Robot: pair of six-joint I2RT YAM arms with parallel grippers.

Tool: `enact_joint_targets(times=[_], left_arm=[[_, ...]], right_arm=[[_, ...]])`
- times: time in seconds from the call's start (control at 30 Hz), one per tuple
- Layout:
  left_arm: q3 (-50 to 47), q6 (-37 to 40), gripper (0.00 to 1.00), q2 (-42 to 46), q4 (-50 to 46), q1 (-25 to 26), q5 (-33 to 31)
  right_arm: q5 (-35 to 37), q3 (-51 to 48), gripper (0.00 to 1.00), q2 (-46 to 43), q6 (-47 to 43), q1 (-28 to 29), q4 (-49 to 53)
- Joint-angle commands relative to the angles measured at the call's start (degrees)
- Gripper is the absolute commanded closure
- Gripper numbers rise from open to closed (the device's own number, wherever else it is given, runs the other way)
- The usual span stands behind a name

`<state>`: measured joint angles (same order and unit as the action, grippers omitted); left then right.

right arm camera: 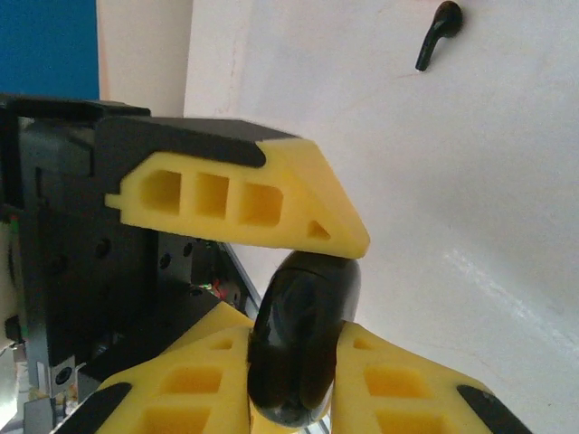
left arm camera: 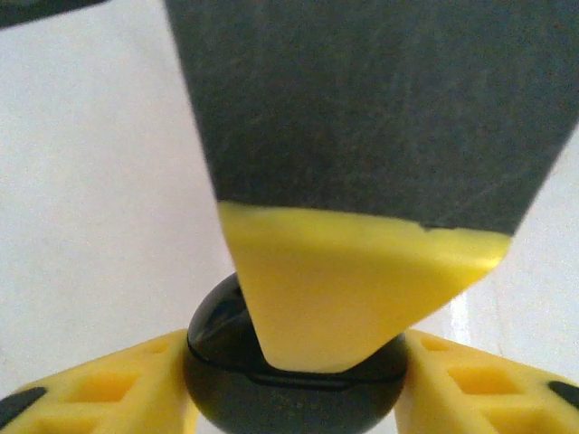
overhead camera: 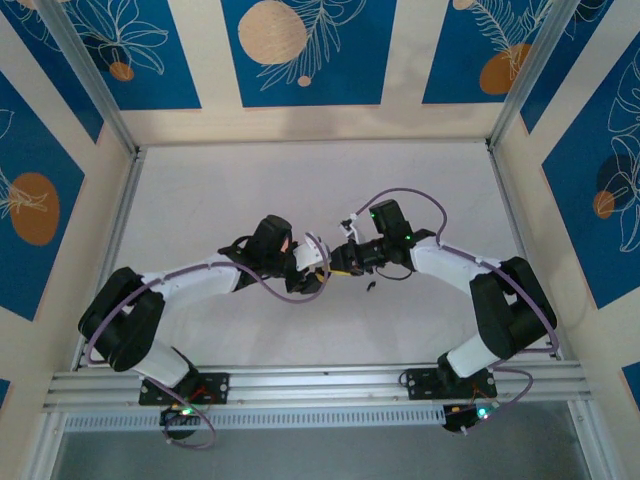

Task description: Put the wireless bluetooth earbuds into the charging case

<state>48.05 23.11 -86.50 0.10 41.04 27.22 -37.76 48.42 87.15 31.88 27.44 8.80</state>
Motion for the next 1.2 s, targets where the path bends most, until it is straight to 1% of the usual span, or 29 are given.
enact_joint_targets(times=[0.0, 0.07, 0.1, 0.2, 0.33, 0.43, 0.53, 0.6, 0.63, 0.67, 0.77, 0.83, 0.97, 1.17], left_arm=[[1.36, -0.2, 0.36, 2.34, -0.65, 0.65, 1.17], [2.03, -1.02, 0.27, 3.02, -1.36, 0.23, 1.43], [2.13, -1.37, 0.24, 3.51, -1.47, -0.17, 2.14], [2.22, -1.46, 0.23, 5.05, -2.11, -1.4, 5.01], [1.92, -1.71, 0.23, 7.58, -2.32, -3.73, 10.59], [2.08, -2.2, 0.25, 8.53, -2.37, -5.71, 15.09], [2.27, -0.5, 0.28, 9.43, -3.34, -6.23, 16.4], [1.99, 2.32, 0.32, 10.0, -4.1, -6.23, 17.83], [1.82, 4.07, 0.37, 10.2, -4.75, -6.23, 19.3], [1.85, 6.53, 0.4, 10.38, -5.94, -6.23, 20.29], [1.87, 9.27, 0.42, 10.46, -7.81, -6.23, 21.19], [1.4, 12.37, 0.46, 10.69, -8.24, -6.23, 23.08], [0.77, 13.63, 0.48, 10.64, -7.2, -6.19, 24.45], [2.28, 14.91, 0.48, 9.68, -9.78, -5.9, 24.19]], right_arm=[[1.21, 1.55, 0.83, -2.23, -5.31, 0.17, 3.82], [2.56, 1.45, 0.84, -3.75, -8.13, -0.38, 5.31], [2.96, 1.2, 0.84, -4.69, -9.77, -0.77, 5.59], [3.37, 0.27, 0.84, -7.18, -14.76, -1.83, 6.04], [2.56, -1.21, 0.84, -10.54, -26.37, -2.52, 5.87], [2.02, -1.71, 0.84, -12.29, -34.8, -2.87, 5.6], [-0.72, -1.83, 0.84, -13.36, -44.29, -2.96, 6.6], [-2.08, -1.58, 0.84, -13.87, -49.25, -3.01, 7.89], [-2.5, -1.33, 0.84, -14.03, -51.71, -3.01, 8.86], [-2.83, -0.99, 0.84, -14.19, -54.19, -2.92, 10.1], [-3.01, -0.01, 0.84, -14.77, -60.25, -2.79, 13.55], [-2.89, 0.25, 0.84, -15.33, -62.77, -2.5, 14.81], [-2.31, 1.19, 0.84, -15.88, -67.37, -1.58, 17.76], [0.43, 4.3, 0.84, -14.75, -69.34, 1.15, 21.87]])
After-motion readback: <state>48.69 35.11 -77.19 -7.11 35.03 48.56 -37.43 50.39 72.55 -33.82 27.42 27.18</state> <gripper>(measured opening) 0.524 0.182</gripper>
